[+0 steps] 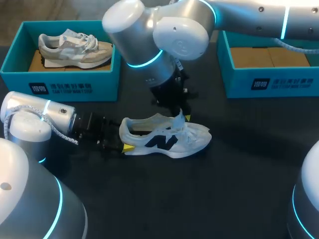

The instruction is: Take the shoe out of the shoebox, open the shoe tongue, remove and reinsert the insole, then place the shoe into the shoebox

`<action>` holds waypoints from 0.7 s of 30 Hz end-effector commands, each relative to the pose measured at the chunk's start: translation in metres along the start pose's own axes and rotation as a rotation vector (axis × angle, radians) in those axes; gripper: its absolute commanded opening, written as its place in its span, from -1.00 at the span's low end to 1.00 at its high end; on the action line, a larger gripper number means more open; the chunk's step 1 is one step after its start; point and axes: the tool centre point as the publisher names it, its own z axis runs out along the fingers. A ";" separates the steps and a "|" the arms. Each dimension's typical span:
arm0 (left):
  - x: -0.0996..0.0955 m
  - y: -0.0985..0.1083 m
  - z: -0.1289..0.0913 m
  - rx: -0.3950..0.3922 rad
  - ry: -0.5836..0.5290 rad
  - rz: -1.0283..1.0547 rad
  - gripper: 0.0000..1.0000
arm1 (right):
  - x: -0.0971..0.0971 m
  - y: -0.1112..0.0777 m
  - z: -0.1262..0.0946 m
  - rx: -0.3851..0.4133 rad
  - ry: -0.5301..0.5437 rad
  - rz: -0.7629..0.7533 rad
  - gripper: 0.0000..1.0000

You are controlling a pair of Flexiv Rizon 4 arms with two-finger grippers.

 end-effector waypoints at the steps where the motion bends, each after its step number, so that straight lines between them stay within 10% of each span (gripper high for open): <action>1: 0.000 0.004 0.000 0.000 0.001 0.000 -1.00 | -0.011 -0.004 0.007 0.004 0.011 0.035 -0.82; 18: 0.000 0.004 0.000 0.000 0.001 0.000 -1.00 | -0.030 -0.005 0.042 0.074 -0.049 0.069 -1.00; 21: 0.000 0.004 0.000 0.000 0.001 0.000 -1.00 | -0.031 -0.007 0.050 0.090 -0.043 0.078 -0.77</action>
